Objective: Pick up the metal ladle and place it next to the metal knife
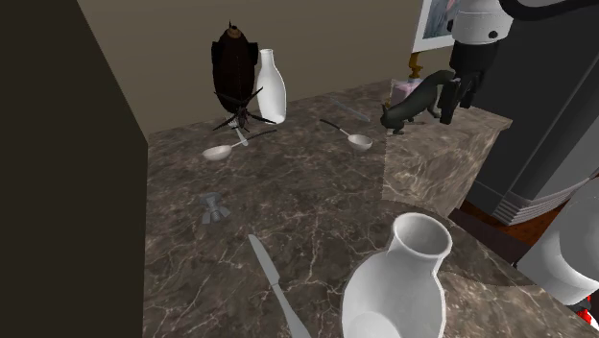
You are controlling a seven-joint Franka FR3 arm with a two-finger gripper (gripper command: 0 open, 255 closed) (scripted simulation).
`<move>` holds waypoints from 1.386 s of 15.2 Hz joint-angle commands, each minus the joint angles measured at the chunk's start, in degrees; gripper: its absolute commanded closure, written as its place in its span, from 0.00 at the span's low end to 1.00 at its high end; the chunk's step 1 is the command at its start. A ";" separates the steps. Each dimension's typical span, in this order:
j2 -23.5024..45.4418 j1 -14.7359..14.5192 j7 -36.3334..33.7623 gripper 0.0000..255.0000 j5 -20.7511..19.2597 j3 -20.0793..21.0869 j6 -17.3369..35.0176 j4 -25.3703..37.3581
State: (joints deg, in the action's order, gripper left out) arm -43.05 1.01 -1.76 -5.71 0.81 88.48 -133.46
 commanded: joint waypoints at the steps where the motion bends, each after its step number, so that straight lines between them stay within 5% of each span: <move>1: 0.00 0.00 0.00 0.00 0.00 0.00 0.00 0.00; 11: 20.75 0.13 -5.08 0.00 5.02 -0.20 12.28 8.98; 21: 42.29 0.19 -8.01 0.00 10.29 -0.79 18.47 25.21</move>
State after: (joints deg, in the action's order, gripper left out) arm -3.00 1.08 -9.71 4.02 0.20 106.81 -110.44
